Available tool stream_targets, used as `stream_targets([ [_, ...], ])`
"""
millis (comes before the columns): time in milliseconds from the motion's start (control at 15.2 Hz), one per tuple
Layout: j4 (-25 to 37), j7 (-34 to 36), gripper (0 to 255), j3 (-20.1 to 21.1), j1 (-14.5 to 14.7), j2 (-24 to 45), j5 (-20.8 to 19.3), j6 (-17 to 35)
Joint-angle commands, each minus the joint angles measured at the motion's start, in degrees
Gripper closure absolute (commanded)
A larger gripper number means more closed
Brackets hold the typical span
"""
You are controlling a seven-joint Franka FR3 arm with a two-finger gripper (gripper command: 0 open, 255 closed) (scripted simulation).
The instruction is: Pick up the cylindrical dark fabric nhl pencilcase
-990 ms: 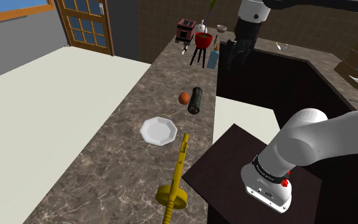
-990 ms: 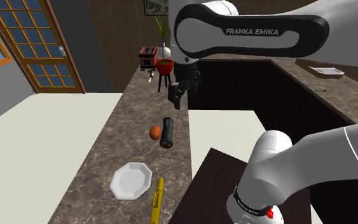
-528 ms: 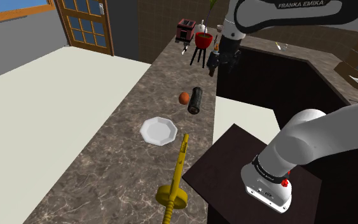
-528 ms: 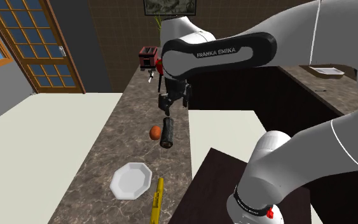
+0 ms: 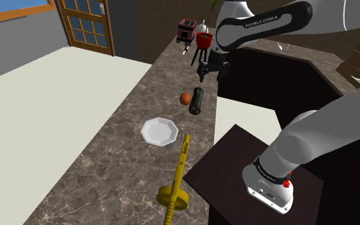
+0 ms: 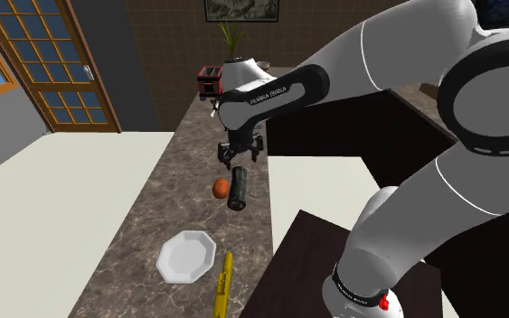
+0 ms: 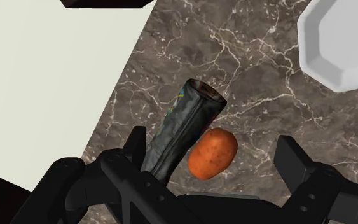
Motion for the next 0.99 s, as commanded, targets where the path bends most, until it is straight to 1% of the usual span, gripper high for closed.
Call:
stream_targets([
  [0,0.13,1.97,0,-0.41,-0.82,4.03,0.06,4.33],
  [462,4.01,8.13,0,-2.03,-3.04,18.23,1.06,15.79],
  [924,10.77,12.72,0,-3.83,-5.04,32.71,4.04,24.55],
])
